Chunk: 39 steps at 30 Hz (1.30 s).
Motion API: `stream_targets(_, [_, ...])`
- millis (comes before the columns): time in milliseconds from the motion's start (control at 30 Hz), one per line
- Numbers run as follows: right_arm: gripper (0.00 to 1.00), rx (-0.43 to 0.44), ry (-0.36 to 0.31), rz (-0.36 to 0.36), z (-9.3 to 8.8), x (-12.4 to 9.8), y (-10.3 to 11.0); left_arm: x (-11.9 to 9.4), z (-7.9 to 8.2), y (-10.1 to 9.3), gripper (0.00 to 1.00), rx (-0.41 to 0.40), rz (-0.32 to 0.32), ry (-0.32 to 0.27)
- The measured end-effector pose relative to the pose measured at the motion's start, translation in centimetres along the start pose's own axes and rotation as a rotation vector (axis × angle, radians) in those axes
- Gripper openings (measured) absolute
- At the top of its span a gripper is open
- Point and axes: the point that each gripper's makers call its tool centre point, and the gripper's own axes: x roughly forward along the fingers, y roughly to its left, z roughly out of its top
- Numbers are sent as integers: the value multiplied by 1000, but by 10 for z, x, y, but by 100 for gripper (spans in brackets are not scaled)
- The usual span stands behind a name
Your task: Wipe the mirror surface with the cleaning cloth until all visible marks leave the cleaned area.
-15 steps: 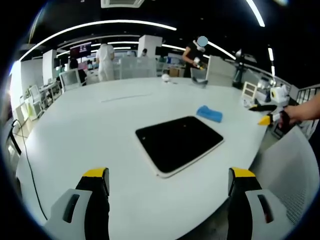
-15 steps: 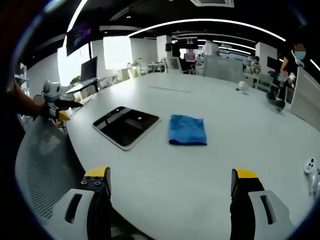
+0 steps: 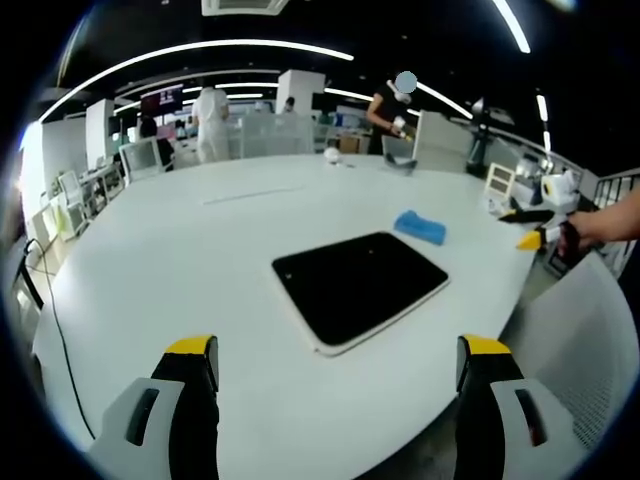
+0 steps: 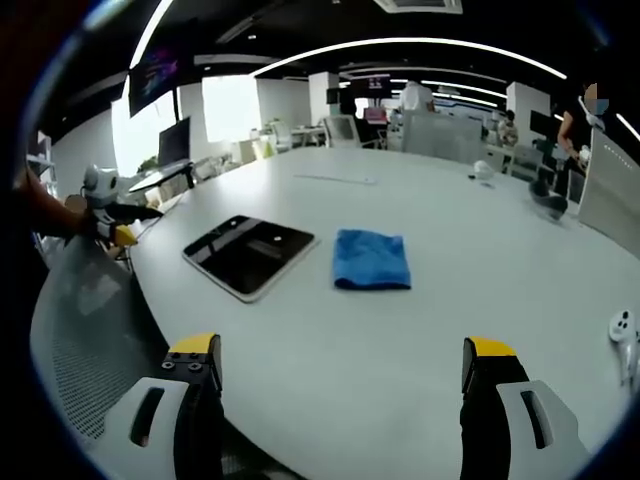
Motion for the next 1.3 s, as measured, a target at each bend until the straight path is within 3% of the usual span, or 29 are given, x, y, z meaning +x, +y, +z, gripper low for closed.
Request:
stream_targets(867, [100, 15, 16, 0, -4, 4, -9, 2, -3, 4, 100, -14, 12, 16])
stream_targets(1300, [100, -32, 26, 11, 22, 21, -19, 2, -3, 6, 100, -15, 17, 15])
